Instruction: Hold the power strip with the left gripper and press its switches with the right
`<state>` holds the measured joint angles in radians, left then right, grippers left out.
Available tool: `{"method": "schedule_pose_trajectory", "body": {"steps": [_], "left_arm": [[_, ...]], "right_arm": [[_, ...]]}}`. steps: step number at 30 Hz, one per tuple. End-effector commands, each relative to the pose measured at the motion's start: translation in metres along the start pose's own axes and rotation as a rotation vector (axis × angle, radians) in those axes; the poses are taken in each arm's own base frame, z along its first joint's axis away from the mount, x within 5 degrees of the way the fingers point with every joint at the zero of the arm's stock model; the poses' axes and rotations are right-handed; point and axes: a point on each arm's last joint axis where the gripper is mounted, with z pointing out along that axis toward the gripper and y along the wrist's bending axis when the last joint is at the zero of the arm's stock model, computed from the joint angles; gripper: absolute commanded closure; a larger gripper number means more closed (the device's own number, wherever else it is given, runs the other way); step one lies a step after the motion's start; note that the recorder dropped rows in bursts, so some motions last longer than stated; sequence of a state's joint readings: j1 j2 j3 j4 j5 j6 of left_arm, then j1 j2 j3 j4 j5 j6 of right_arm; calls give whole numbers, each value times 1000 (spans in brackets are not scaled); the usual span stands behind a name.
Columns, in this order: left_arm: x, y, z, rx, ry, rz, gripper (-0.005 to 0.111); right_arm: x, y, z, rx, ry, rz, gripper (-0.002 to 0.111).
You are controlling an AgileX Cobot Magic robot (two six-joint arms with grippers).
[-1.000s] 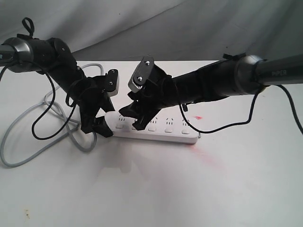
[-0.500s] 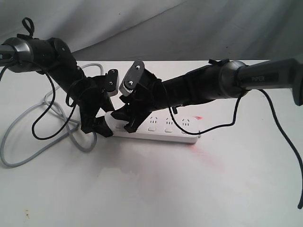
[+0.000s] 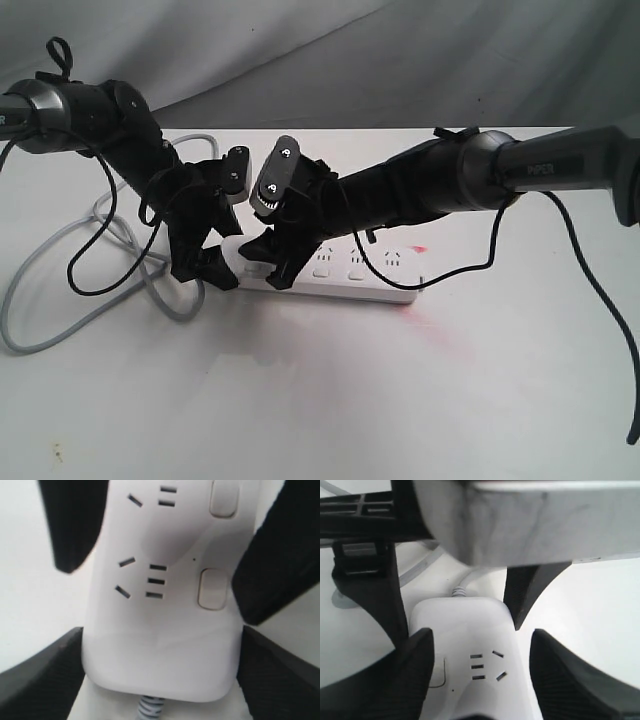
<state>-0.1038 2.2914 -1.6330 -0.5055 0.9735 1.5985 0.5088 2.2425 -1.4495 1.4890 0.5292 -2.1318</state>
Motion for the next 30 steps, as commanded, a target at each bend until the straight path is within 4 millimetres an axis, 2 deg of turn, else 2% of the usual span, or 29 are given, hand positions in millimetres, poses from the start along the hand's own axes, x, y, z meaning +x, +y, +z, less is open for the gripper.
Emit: {"method": "schedule_pose_trajectory", "body": {"steps": [1,11,30], "left_arm": [[3,3,1,-29,25,16,37],[3,3,1,-29,25,18,37],[3,3,1,-29,25,15,37]], "right_arm": [[-2,-1,1,27,15,-24,55],[-5,4,5,34,27,-35,55],[4,2,10,55,60,-31,55]]}}
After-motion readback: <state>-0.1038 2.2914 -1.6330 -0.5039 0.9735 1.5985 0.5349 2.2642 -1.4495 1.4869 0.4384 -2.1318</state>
